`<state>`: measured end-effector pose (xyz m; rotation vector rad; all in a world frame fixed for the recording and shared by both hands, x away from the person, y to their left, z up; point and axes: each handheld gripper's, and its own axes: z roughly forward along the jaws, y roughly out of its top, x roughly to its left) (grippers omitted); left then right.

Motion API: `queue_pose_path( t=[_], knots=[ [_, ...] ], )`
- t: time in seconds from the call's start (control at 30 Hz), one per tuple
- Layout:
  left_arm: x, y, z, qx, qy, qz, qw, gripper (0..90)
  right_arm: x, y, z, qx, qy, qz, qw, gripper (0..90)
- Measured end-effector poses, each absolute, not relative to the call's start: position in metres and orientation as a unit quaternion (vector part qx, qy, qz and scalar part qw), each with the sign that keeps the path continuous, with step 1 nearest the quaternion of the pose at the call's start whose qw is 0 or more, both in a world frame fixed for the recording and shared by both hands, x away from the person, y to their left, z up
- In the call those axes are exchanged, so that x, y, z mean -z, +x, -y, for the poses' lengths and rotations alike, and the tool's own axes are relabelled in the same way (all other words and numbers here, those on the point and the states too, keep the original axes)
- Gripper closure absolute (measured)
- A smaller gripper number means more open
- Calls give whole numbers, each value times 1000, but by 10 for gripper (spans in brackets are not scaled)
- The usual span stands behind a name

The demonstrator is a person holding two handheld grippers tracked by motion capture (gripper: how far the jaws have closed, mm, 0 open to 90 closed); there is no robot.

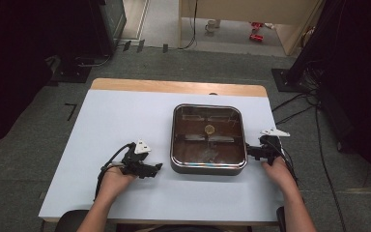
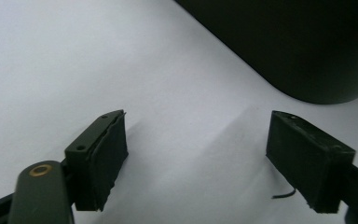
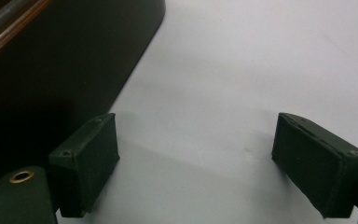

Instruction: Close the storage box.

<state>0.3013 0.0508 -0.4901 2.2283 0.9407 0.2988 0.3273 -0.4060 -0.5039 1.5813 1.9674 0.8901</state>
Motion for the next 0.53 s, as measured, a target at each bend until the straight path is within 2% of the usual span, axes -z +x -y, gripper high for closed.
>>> queue_pose_path(
  t=[0.17, 0.53],
  knots=[
    [493, 298, -50, -129, 866, -338, 343, 177, 504, 327, 406, -324, 575, -715, 230, 140],
    [500, 293, -50, -145, 856, -337, 365, 120, 504, 327, 406, -323, 575, -715, 230, 140]
  ],
)
